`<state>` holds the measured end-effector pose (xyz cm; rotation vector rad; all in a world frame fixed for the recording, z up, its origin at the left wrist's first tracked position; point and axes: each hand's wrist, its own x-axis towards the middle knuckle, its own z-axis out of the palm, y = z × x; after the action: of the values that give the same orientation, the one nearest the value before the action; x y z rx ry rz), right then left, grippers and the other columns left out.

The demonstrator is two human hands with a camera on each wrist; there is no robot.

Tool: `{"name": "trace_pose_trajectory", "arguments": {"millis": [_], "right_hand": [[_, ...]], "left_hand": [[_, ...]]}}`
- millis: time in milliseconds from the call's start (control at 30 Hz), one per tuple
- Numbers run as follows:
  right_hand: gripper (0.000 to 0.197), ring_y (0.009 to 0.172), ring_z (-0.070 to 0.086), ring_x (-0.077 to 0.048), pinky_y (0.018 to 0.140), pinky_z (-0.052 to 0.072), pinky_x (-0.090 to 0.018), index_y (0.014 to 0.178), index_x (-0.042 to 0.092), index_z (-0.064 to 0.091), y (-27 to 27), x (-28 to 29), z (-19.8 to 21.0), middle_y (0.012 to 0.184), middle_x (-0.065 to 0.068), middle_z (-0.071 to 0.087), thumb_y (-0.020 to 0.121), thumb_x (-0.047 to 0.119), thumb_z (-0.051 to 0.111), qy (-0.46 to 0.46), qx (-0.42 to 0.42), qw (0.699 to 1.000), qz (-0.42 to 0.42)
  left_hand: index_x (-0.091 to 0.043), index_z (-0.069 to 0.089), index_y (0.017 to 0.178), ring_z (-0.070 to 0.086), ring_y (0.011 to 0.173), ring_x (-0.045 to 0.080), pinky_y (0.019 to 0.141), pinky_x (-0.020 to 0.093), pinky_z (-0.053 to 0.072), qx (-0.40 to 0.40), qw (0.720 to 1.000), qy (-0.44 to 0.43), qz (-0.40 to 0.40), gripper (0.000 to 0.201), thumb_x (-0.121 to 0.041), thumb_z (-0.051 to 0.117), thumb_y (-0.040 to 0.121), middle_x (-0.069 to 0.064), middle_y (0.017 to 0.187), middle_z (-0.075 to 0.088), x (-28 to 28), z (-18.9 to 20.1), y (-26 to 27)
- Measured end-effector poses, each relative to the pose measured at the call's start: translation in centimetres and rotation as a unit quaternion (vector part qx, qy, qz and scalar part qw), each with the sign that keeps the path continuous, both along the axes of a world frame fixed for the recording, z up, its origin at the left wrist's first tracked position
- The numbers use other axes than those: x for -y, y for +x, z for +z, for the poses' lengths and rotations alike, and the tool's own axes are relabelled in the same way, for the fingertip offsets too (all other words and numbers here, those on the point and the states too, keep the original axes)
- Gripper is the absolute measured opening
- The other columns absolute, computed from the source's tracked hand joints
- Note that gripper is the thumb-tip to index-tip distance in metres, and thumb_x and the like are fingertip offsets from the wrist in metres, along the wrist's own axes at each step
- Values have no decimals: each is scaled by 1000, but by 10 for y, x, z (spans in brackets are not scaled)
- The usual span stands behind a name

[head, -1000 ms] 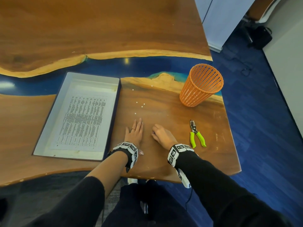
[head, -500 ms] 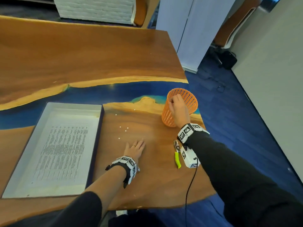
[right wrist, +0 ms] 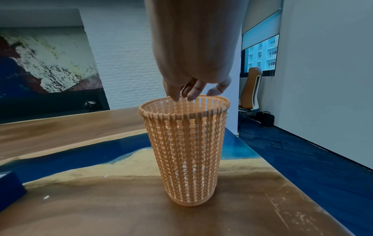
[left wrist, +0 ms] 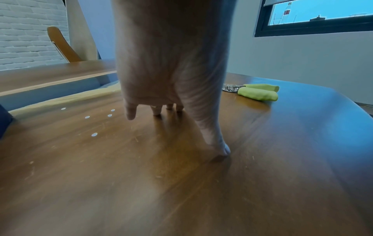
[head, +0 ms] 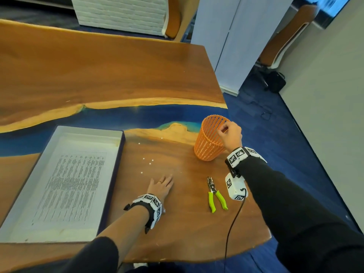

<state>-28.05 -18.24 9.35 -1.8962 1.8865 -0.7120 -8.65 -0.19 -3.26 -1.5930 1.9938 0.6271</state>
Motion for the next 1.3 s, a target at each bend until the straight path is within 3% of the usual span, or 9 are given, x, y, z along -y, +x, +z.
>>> {"name": "trace_pose_trajectory", "arguments": {"millis": [233,433,600,867,1033,1300], "right_hand": [[7,77,53,-16,80,47,-43,81,10,61,7,-3,5,90,-6,60,85,15,60,-62,4,998,27],[8,75,52,-19,71,44,-36,85,7,60,65,-20,-3,88,-8,57,89,13,57,-130,2,978,162],[8,76,48,-13,71,44,-33,89,5,62,124,-55,-45,91,-10,58,90,10,56,-57,-11,961,270],[14,87,59,-26,73,41,-28,94,2,68,167,-93,-106,98,-13,60,89,8,57,89,-40,948,303],[20,94,60,-26,83,50,-40,101,5,69,177,-103,-131,107,-11,60,91,18,58,143,-64,933,323],[18,88,59,-26,77,49,-42,97,5,71,186,-121,-149,99,-11,59,89,17,59,143,-64,929,336]], "left_hand": [[-13,-13,151,-9,148,23,118,54,12,-8,999,-29,15,124,-50,75,72,0,159,-21,-7,-6,9],[-5,-12,150,-9,149,23,120,48,10,20,992,-71,100,122,-56,69,75,8,159,-19,-14,0,41],[-2,-12,149,-6,149,24,119,46,15,21,977,-66,200,123,-56,70,74,10,159,-15,-13,2,75],[-1,-14,148,-1,149,23,118,44,18,2,965,-59,256,127,-51,74,72,10,158,-18,-12,-7,90],[-2,-10,149,-5,149,22,117,45,21,20,962,-80,260,124,-48,75,72,10,159,-18,-14,-13,85],[-3,-12,149,-7,149,19,114,44,26,17,958,-89,273,126,-45,77,70,7,159,-18,-17,-20,84]]}}
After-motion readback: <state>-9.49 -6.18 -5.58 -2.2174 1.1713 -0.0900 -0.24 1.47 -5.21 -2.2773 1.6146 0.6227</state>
